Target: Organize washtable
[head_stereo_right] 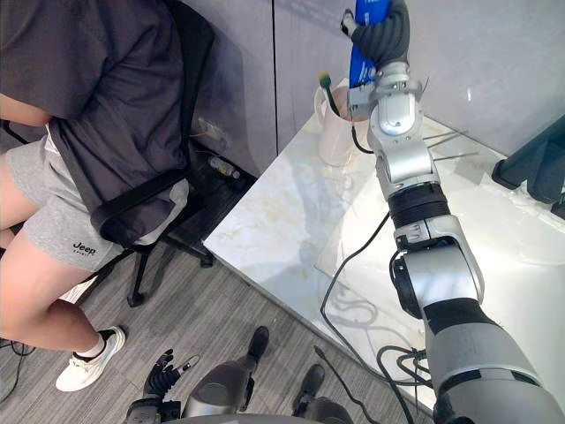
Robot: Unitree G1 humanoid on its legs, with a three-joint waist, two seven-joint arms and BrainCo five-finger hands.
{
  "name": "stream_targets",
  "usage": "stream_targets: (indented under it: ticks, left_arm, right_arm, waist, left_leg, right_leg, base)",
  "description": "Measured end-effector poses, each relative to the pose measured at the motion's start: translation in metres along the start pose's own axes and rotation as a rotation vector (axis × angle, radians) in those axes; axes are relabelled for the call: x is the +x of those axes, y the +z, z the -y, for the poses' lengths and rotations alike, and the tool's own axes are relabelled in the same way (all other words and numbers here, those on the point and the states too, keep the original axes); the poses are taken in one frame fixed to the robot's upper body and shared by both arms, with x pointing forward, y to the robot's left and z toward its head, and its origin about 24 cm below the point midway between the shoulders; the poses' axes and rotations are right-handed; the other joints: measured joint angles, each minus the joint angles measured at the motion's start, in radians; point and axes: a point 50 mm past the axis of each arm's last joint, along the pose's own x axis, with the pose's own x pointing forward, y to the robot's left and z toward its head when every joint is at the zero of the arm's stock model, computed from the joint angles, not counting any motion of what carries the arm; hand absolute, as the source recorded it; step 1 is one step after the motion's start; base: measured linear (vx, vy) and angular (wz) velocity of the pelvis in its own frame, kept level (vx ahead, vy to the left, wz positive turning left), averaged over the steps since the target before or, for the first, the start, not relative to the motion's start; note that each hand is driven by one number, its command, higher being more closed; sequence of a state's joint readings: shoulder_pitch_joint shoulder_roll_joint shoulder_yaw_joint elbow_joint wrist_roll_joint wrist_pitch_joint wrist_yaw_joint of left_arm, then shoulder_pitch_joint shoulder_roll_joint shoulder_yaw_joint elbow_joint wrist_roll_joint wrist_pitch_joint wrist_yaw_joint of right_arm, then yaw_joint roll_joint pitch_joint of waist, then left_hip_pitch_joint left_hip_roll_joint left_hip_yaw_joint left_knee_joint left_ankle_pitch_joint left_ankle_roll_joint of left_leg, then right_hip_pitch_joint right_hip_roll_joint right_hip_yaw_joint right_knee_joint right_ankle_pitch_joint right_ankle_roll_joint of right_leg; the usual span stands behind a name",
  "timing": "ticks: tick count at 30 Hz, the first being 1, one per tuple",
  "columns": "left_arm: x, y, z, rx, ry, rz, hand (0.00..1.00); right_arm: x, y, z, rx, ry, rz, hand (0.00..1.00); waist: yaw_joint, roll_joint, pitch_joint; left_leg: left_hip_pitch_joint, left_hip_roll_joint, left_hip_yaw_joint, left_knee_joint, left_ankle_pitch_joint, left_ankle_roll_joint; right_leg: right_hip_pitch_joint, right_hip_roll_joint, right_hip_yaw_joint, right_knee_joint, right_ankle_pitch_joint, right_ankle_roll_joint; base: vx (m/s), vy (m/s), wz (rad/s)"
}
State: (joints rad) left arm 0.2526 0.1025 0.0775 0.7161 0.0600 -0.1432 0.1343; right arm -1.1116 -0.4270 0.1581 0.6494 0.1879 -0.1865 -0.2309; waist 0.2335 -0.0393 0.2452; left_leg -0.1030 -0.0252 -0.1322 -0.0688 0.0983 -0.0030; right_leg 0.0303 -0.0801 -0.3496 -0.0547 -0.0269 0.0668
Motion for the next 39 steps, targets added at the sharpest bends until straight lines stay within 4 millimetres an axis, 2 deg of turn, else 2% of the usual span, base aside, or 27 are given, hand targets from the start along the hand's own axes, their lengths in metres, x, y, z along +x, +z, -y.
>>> stream_targets:
  ticks: [15, 22, 26, 31, 35, 36, 39]
  left_arm:
    - [0.000, 0.000, 0.000, 0.000, -0.001, -0.001, 0.00]
    - [0.000, 0.000, 0.000, 0.000, 0.000, -0.001, 0.00]
    - [0.000, 0.000, -0.001, -0.001, 0.002, -0.002, 0.00]
    - [-0.001, -0.002, -0.003, -0.003, 0.009, -0.010, 0.00]
    - [0.000, -0.003, -0.011, -0.021, 0.043, -0.018, 0.00]
    - [0.000, -0.003, -0.012, -0.021, 0.047, -0.018, 0.00]
    - [0.000, -0.004, -0.016, -0.017, 0.058, -0.019, 0.00]
  right_arm:
    - [-0.011, -0.016, -0.003, 0.005, 0.002, -0.049, 0.00]
    - [-0.009, -0.008, 0.004, 0.035, -0.034, -0.013, 0.00]
    - [-0.012, 0.007, 0.012, 0.067, -0.064, 0.059, 0.00]
    - [-0.010, 0.044, 0.032, 0.024, -0.083, 0.223, 0.00]
    - [-0.013, 0.083, 0.062, -0.083, -0.099, 0.395, 0.00]
    - [-0.016, 0.094, 0.071, -0.108, -0.112, 0.443, 0.00]
    - [-0.032, 0.111, 0.099, -0.167, -0.163, 0.537, 0.00]
  waist:
    - [-0.001, 0.000, 0.000]
    - [-0.002, -0.001, -0.001]
    - [-0.006, -0.003, -0.002]
    - [-0.036, -0.010, -0.008]
    - [-0.077, -0.044, -0.030]
    - [-0.089, -0.050, -0.034]
    - [-0.112, -0.065, -0.057]
  left_leg:
    - [0.005, -0.004, -0.005, 0.000, 0.000, 0.000]
    - [0.014, -0.004, -0.006, -0.001, 0.001, 0.000]
    - [0.024, -0.005, -0.005, -0.004, 0.001, 0.001]
    - [0.048, -0.005, -0.002, -0.024, 0.008, 0.002]
    - [0.055, -0.002, 0.014, -0.024, 0.008, 0.001]
    - [0.063, -0.002, 0.025, -0.025, 0.007, 0.001]
    - [0.069, 0.000, 0.037, -0.025, 0.006, 0.001]
  right_leg:
    - [0.007, -0.002, -0.003, 0.001, 0.000, 0.000]
    - [0.015, -0.003, -0.003, 0.002, 0.000, 0.000]
    - [0.023, -0.004, -0.003, 0.002, -0.001, 0.000]
    - [0.038, -0.005, -0.002, 0.001, -0.001, 0.001]
    - [0.038, -0.005, 0.013, 0.001, -0.001, 0.001]
    - [0.038, -0.006, 0.021, 0.001, -0.001, 0.001]
    - [0.039, -0.005, 0.029, 0.001, -0.001, 0.001]
  base:
    - [0.00, 0.000, 0.00]
    - [0.00, 0.000, 0.00]
    - [0.00, 0.000, 0.00]
    - [0.00, 0.004, -0.01]
    - [0.00, 0.004, -0.09]
    - [-0.02, 0.007, -0.17]
    - [-0.02, 0.001, -0.13]
